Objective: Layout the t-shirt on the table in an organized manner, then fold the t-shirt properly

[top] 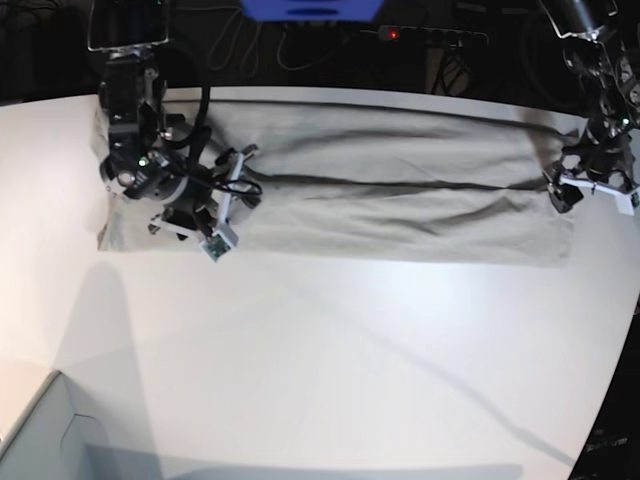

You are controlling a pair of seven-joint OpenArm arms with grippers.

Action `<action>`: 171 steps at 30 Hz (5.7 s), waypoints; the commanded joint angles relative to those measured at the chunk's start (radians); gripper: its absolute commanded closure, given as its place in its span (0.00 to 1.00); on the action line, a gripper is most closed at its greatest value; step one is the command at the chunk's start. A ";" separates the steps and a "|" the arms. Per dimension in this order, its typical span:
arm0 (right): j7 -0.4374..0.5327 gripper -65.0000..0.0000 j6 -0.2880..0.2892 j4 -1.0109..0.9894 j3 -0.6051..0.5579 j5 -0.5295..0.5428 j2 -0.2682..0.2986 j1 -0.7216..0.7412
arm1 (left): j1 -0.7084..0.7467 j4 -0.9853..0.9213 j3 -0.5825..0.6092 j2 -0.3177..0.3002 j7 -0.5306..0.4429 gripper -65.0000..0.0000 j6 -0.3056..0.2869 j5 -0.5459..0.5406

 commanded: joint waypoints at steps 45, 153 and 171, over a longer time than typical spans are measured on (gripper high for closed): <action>0.025 0.47 0.011 0.078 0.151 0.015 0.038 -0.192 | -0.032 -0.044 0.003 0.021 -0.016 0.20 -0.004 -0.008; 0.023 0.47 0.011 0.130 0.220 0.015 0.055 -0.088 | 0.146 0.556 0.755 0.287 -0.016 0.35 0.007 0.298; 0.022 0.47 0.011 0.130 0.221 0.015 0.070 -0.069 | 0.117 0.321 0.955 0.250 0.096 0.35 -0.004 0.296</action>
